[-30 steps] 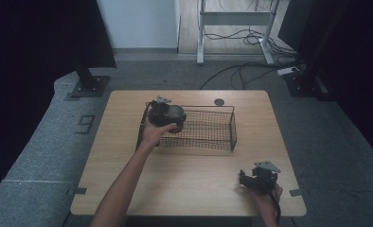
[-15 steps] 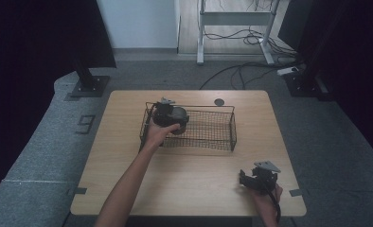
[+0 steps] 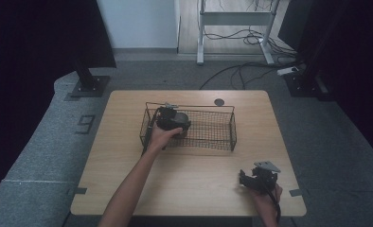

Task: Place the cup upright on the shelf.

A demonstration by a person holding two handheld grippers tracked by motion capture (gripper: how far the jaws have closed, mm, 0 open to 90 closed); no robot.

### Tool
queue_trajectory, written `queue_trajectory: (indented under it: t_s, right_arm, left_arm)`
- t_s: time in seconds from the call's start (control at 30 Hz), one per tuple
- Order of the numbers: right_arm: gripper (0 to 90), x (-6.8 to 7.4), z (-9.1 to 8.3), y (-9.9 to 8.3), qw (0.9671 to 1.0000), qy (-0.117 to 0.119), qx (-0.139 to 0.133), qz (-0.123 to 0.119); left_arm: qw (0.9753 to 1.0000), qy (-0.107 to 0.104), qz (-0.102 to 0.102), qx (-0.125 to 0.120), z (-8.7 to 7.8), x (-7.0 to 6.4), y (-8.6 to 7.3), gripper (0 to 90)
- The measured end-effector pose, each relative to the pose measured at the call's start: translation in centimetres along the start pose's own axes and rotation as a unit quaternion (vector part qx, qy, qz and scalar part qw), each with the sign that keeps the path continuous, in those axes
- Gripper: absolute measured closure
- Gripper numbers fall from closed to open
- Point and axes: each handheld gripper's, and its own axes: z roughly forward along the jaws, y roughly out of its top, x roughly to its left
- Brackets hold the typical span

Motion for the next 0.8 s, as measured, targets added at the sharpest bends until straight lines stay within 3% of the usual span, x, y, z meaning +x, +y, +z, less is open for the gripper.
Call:
queue_trajectory:
  t_s: [0.1, 0.23, 0.8]
  right_arm:
    - [13.3, 0.0, 0.0, 0.0, 1.0000, 0.000, 0.000, 0.000]
    - [13.3, 0.0, 0.0, 0.0, 1.0000, 0.000, 0.000, 0.000]
    - [13.3, 0.0, 0.0, 0.0, 1.0000, 0.000, 0.000, 0.000]
  left_arm:
    - [0.9999, -0.006, -0.007, 0.005, 0.3, 0.1, -0.3, 14.5]
    - [0.9999, 0.005, -0.005, 0.009, 0.6, 0.1, -0.5, 14.4]
    - [0.9993, 0.011, -0.005, 0.034, 1.8, -0.2, -1.1, 14.2]
